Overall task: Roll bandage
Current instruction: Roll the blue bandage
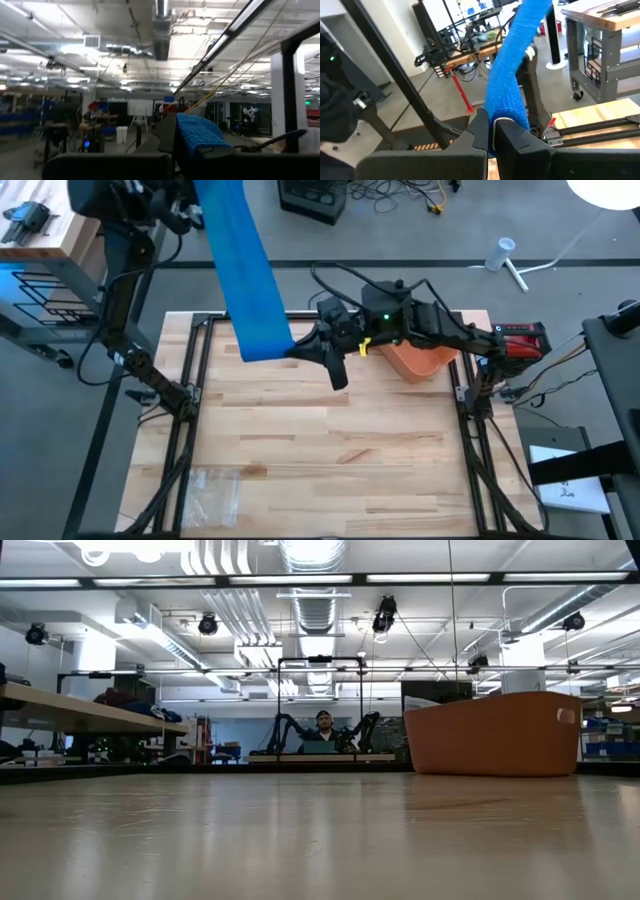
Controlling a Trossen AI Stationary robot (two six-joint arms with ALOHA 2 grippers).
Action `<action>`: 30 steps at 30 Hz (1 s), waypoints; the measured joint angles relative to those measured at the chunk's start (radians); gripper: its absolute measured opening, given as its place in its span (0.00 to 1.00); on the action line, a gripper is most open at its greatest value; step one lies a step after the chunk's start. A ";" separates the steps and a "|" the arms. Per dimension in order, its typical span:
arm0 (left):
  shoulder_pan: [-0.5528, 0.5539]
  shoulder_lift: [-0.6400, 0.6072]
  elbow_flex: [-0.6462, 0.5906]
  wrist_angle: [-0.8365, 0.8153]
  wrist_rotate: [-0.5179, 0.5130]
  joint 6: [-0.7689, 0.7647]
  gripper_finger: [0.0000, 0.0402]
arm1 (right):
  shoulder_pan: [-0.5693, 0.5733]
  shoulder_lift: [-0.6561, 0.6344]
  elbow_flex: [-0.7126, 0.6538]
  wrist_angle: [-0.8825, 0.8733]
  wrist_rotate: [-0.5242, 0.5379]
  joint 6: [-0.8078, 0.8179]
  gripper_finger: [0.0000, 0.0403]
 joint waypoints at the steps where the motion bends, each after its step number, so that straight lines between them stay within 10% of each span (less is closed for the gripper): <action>1: 0.009 0.004 0.000 -0.011 0.001 0.000 0.00 | 0.005 0.000 0.000 0.003 0.000 -0.006 0.01; 30: -0.041 -0.032 -0.454 -0.057 0.148 0.017 0.00 | 0.060 -0.113 0.002 0.452 0.000 -0.257 0.01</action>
